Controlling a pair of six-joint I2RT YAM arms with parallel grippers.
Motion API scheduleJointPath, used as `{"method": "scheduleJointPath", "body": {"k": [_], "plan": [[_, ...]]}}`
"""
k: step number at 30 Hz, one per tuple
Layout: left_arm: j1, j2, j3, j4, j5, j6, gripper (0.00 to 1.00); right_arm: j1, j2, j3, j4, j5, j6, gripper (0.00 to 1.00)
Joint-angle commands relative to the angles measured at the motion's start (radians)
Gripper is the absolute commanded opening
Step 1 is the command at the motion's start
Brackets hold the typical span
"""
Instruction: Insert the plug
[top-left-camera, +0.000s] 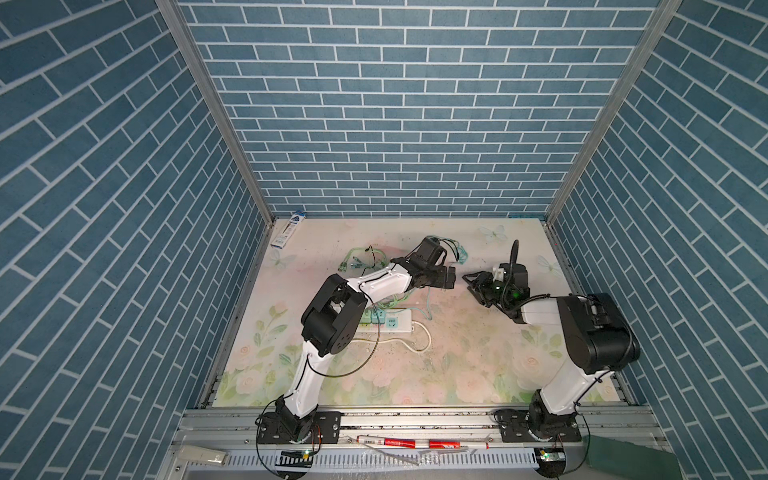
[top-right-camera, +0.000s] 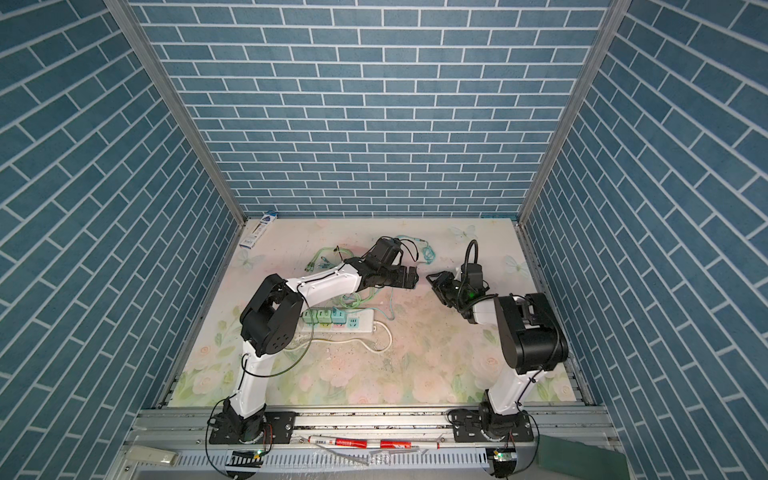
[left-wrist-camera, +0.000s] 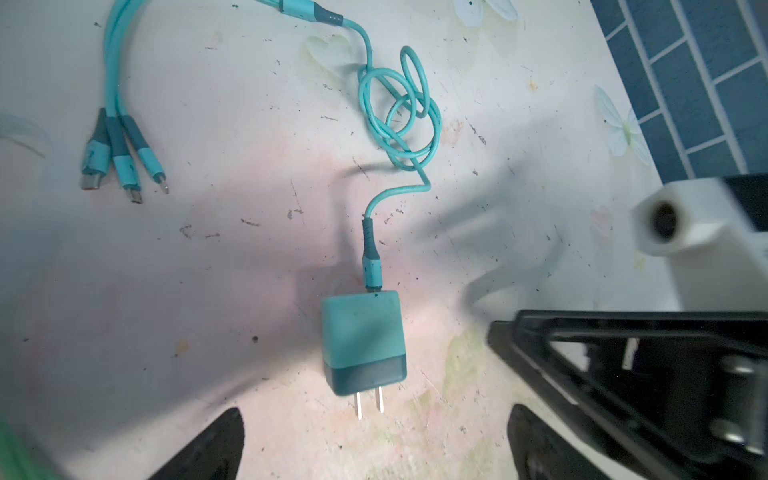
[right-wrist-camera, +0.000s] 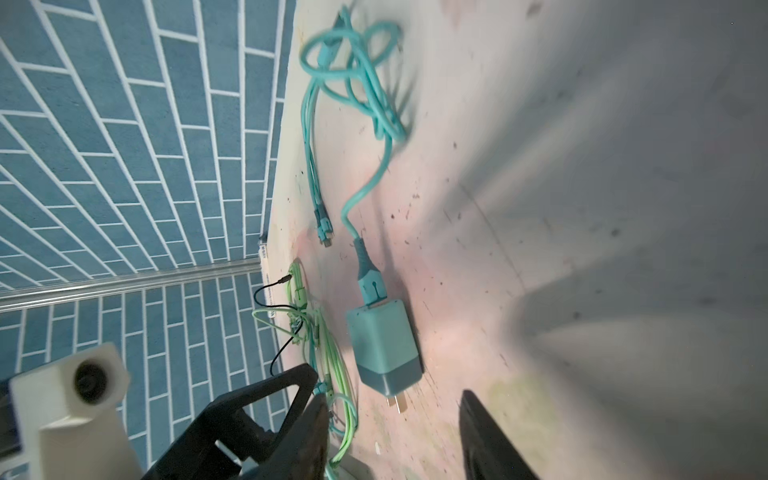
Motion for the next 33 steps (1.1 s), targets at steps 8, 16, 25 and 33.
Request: {"method": "scheduleJointPath", "body": {"k": [8, 16, 25, 33], "plan": [[-0.037, 0.194, 0.219, -0.16, -0.082, 0.056, 0.99, -0.078, -0.2, -0.006, -0.319, 0.126, -0.217, 0.51], [-0.038, 0.235, 0.295, -0.285, -0.143, 0.076, 0.94, -0.115, -0.225, -0.036, -0.309, 0.091, -0.213, 0.51], [-0.049, 0.243, 0.298, -0.338, -0.143, 0.084, 0.82, -0.124, -0.224, -0.038, -0.305, 0.077, -0.218, 0.51], [-0.054, 0.28, 0.326, -0.359, -0.148, 0.086, 0.63, -0.133, -0.241, -0.041, -0.302, 0.063, -0.224, 0.49]]}}
